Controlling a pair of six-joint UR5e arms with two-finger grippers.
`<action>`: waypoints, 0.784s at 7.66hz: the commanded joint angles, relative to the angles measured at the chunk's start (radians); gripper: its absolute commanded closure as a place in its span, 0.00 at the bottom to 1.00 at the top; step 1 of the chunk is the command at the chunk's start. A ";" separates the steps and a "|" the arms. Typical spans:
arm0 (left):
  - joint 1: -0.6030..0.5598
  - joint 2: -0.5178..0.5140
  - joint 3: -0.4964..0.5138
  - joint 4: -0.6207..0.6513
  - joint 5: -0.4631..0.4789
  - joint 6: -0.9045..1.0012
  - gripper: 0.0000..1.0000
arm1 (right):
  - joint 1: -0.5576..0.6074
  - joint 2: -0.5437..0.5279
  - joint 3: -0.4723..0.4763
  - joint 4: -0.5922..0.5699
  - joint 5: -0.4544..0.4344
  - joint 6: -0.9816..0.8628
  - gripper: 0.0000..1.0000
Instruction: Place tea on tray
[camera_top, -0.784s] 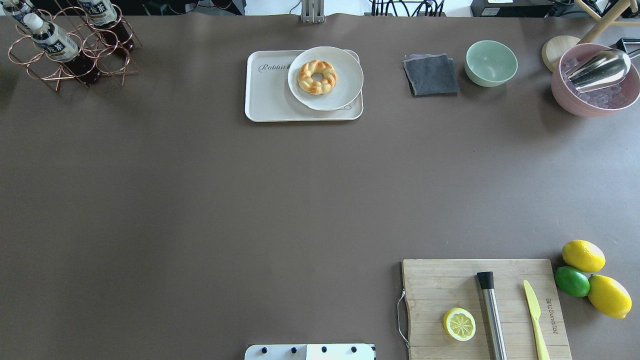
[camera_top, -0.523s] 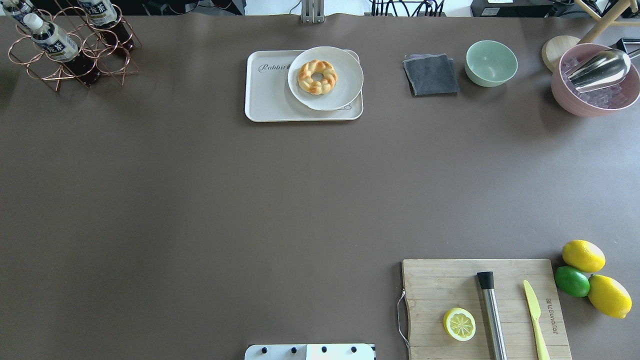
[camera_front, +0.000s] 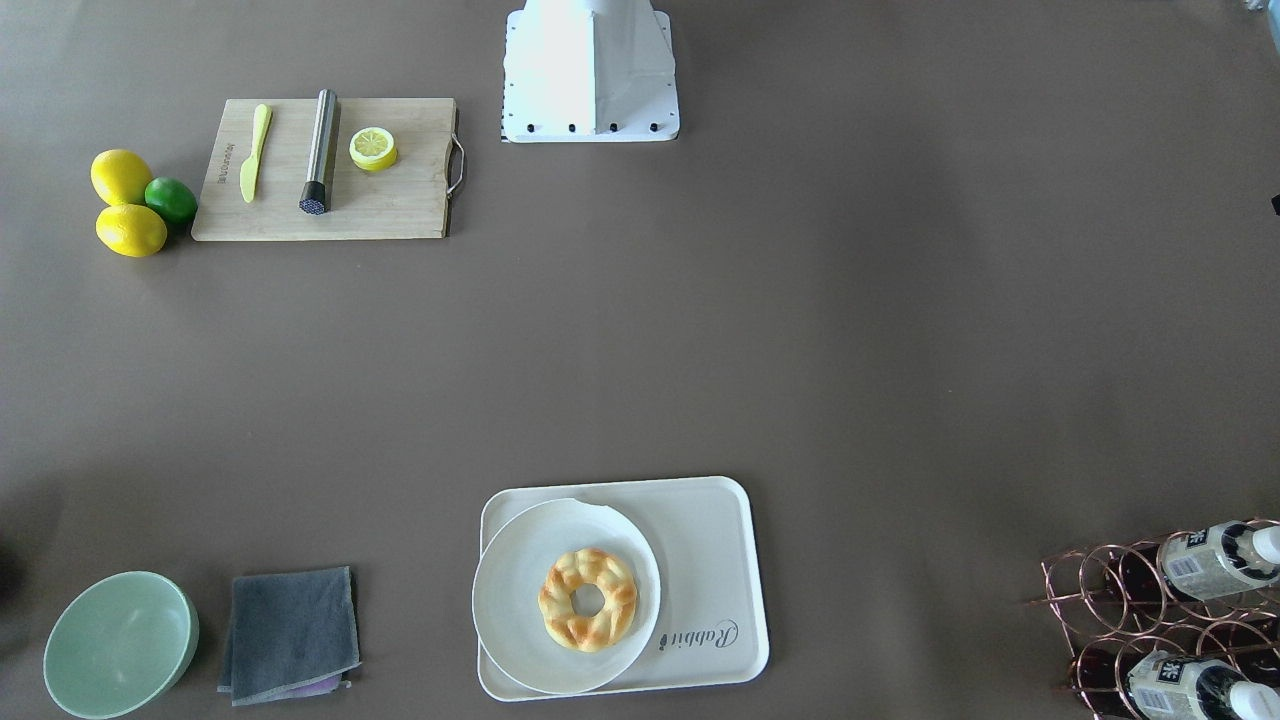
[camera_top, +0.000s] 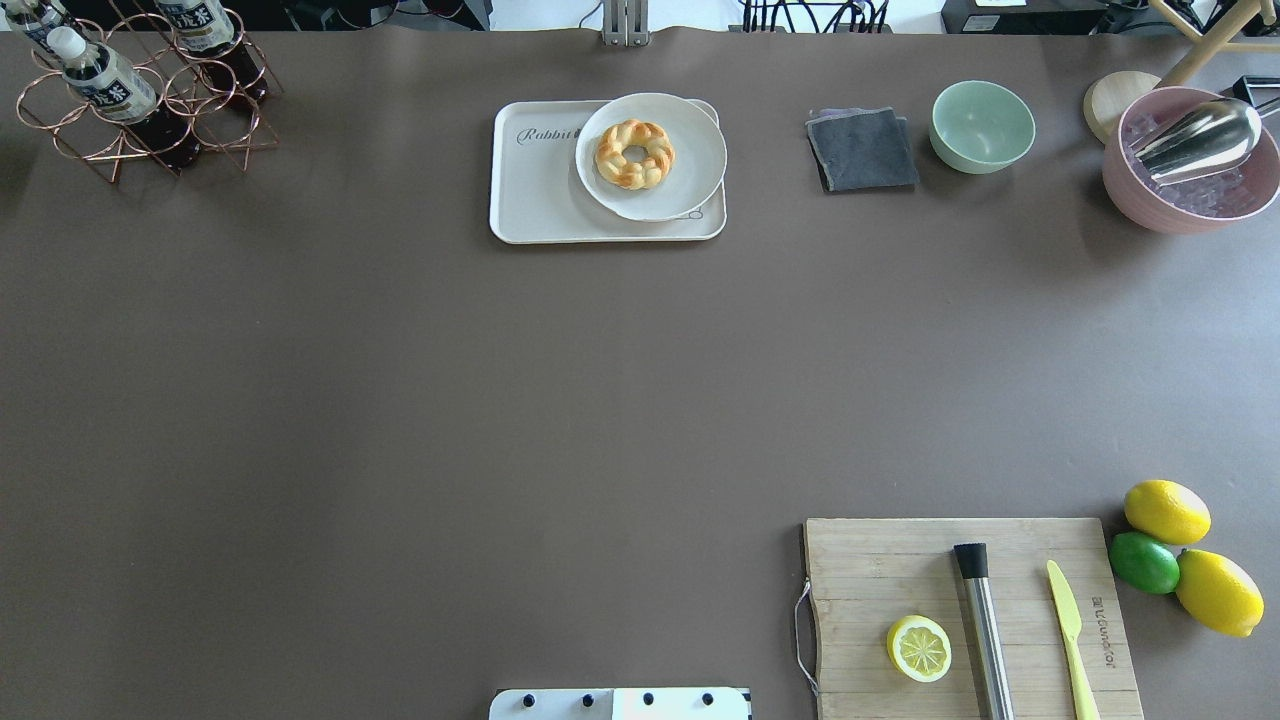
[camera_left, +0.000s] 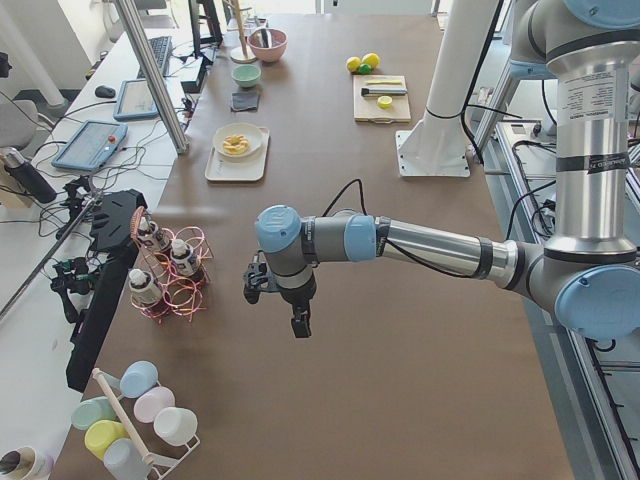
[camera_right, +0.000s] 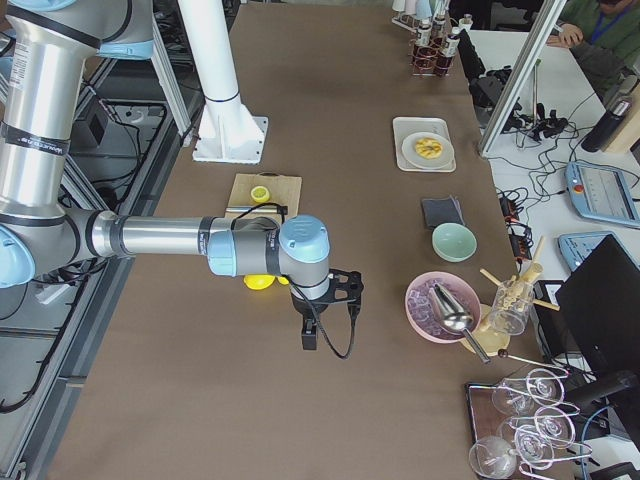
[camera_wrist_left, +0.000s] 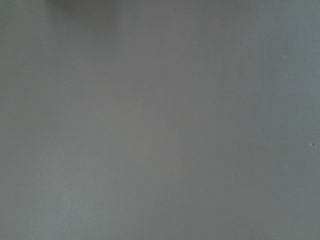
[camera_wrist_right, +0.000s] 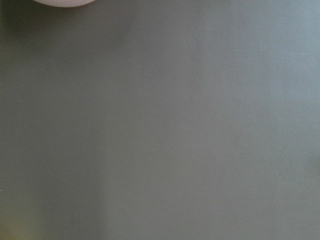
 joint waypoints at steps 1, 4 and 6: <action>0.000 0.002 -0.002 0.002 0.000 0.000 0.00 | 0.000 0.007 0.011 0.032 0.000 0.009 0.00; -0.002 0.005 -0.005 -0.023 -0.111 0.008 0.00 | 0.041 0.008 -0.001 0.106 0.022 0.017 0.00; -0.014 0.015 0.012 -0.104 -0.153 0.006 0.00 | 0.044 0.011 -0.014 0.112 0.088 0.037 0.00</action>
